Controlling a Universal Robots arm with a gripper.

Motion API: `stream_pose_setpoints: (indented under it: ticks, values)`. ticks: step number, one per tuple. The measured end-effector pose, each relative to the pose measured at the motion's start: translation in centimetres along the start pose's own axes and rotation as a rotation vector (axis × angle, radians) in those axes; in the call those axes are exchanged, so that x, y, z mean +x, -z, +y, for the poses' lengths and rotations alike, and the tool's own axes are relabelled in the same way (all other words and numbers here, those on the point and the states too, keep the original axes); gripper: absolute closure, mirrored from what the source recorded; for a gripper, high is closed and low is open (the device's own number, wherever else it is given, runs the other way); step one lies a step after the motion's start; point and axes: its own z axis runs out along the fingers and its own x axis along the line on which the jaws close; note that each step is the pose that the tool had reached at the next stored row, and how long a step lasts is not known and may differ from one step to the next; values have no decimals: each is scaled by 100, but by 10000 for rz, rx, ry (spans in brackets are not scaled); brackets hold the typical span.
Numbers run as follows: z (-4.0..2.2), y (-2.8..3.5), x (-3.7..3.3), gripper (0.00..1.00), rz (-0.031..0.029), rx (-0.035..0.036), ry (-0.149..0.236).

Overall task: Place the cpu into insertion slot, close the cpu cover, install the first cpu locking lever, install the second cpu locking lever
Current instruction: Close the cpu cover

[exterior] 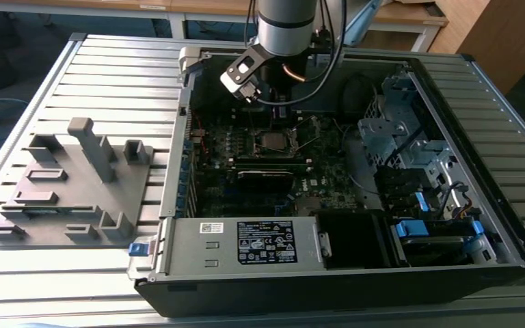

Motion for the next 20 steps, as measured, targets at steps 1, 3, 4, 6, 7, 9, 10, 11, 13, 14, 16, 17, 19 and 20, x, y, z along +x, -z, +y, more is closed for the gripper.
stream_pose_setpoints:
  ticks: [1,3,4,6,7,9,10,11,13,14,16,17,19,20]
  values:
    - [0,7,-1,89,-7,4,1]
    - [1,21,0,89,0,0,0]
    - [2,32,0,89,-1,0,0]
    - [3,57,1,89,-1,0,0]
    - [4,73,2,89,-2,1,0]
    - [6,105,2,89,-1,0,0]
    - [7,116,3,89,-2,0,0]
    - [7,124,3,89,-1,1,0]
    - [8,132,3,89,1,-1,0]
    - [8,132,3,89,3,-2,0]
    - [8,145,3,89,-3,1,1]
    - [9,153,3,89,-2,1,1]
    - [10,173,4,89,-2,0,0]
    - [10,180,4,89,-1,1,0]
